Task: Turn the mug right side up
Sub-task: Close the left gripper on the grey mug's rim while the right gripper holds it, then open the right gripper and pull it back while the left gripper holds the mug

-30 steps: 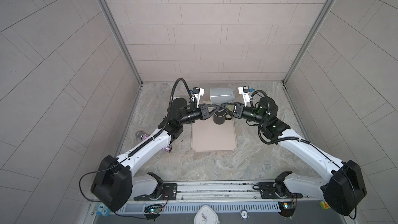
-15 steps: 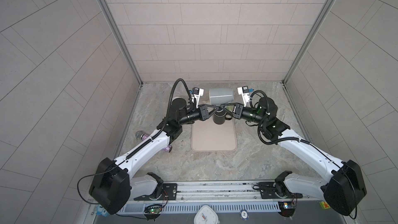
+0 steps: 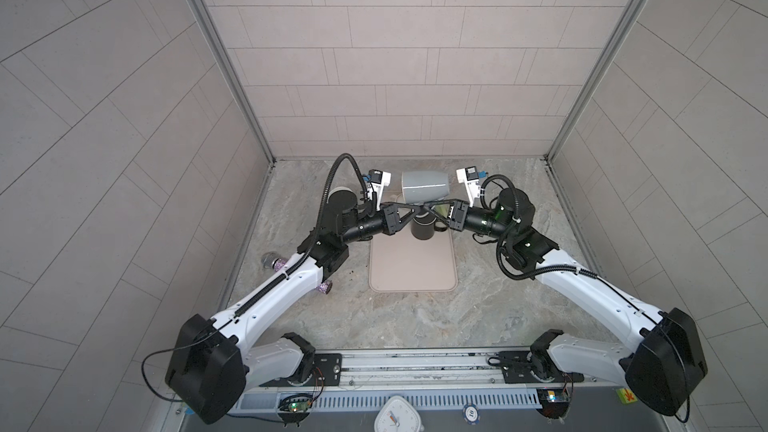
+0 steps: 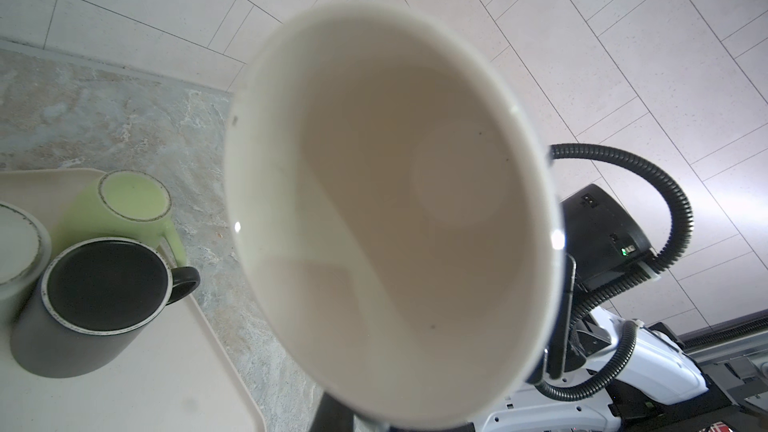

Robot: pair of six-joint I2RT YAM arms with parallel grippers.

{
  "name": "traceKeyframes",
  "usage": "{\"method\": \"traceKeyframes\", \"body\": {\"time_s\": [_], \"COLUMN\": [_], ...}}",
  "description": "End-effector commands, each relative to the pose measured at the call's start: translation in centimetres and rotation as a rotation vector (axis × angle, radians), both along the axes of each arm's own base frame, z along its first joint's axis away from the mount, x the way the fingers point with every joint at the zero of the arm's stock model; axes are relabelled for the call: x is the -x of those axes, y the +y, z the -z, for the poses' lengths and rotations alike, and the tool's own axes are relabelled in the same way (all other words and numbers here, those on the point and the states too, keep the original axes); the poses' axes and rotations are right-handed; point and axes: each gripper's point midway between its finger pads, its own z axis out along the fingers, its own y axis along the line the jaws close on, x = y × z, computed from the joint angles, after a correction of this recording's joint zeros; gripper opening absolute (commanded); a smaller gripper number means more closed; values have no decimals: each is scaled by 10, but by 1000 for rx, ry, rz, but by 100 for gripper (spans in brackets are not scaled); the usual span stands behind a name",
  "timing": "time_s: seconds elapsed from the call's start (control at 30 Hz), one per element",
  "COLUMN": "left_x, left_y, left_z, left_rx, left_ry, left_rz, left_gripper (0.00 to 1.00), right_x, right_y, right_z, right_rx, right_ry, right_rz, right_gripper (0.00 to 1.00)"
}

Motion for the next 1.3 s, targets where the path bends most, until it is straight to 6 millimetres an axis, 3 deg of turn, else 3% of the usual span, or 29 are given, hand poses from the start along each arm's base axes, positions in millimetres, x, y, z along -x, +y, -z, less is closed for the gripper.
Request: {"method": "traceKeyframes", "body": {"time_s": [0.0, 0.2, 0.4, 0.57, 0.73, 1.07, 1.27], "left_x": [10, 18, 12, 4, 0, -8, -17], "left_y": [10, 9, 8, 13, 15, 23, 39], "left_z": [-65, -78, -69, -52, -42, -20, 6], "left_rx": [102, 153, 127, 29, -12, -131, -306], "left_ry": [-197, -235, -204, -182, -162, -127, -75], "left_rz": [-9, 24, 10, -50, -71, -122, -201], "left_gripper": [0, 0, 0, 0, 0, 0, 0], "right_x": [-12, -14, -17, -16, -14, -13, -9], "right_y": [-7, -5, -6, -6, -8, -14, -22], "right_z": [2, 6, 11, 8, 6, 13, 18], "right_rx": [5, 10, 30, 41, 42, 89, 162], "right_ry": [-20, -8, 5, -7, -21, -24, -34], "right_rz": [53, 49, 63, 60, 66, 91, 119], "right_gripper": [0, 0, 1, 30, 49, 52, 53]}}
